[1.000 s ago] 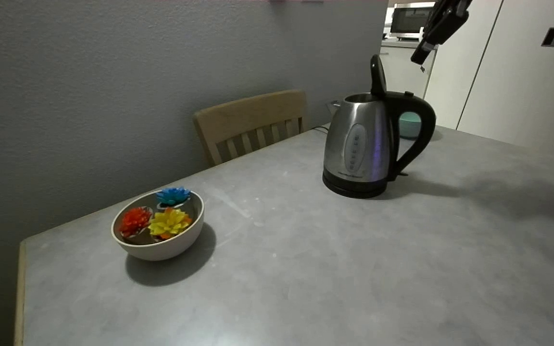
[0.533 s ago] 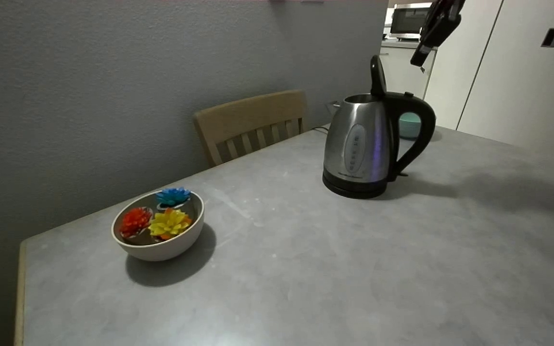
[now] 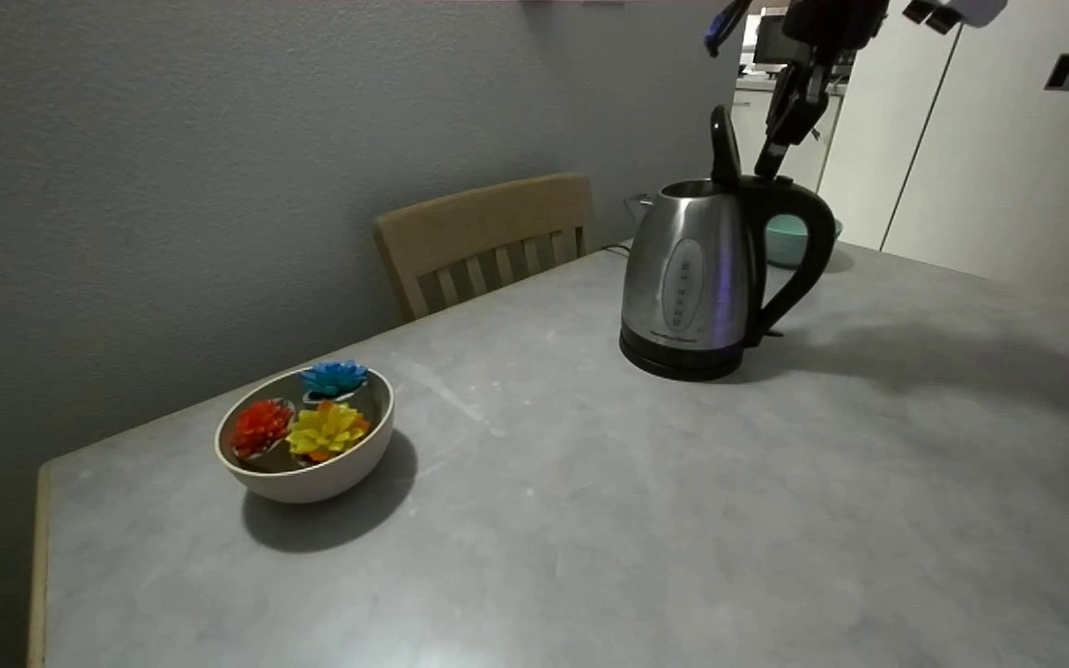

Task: Press the button on the electrical kettle

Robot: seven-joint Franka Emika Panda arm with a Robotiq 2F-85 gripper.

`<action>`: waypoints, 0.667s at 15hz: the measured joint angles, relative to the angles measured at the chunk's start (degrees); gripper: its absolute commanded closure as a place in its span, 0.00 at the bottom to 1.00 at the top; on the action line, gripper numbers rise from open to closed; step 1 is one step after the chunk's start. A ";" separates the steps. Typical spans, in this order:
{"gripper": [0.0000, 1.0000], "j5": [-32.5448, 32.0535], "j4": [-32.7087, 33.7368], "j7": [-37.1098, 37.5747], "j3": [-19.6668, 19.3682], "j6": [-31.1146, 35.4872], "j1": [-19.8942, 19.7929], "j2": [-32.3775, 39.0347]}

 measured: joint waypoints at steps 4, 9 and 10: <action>1.00 -0.87 2.00 1.02 0.90 -2.33 -0.86 0.99; 1.00 -6.78 2.00 7.99 1.08 -2.35 -0.89 0.54; 1.00 -7.67 1.98 9.39 1.08 -2.40 -0.89 0.31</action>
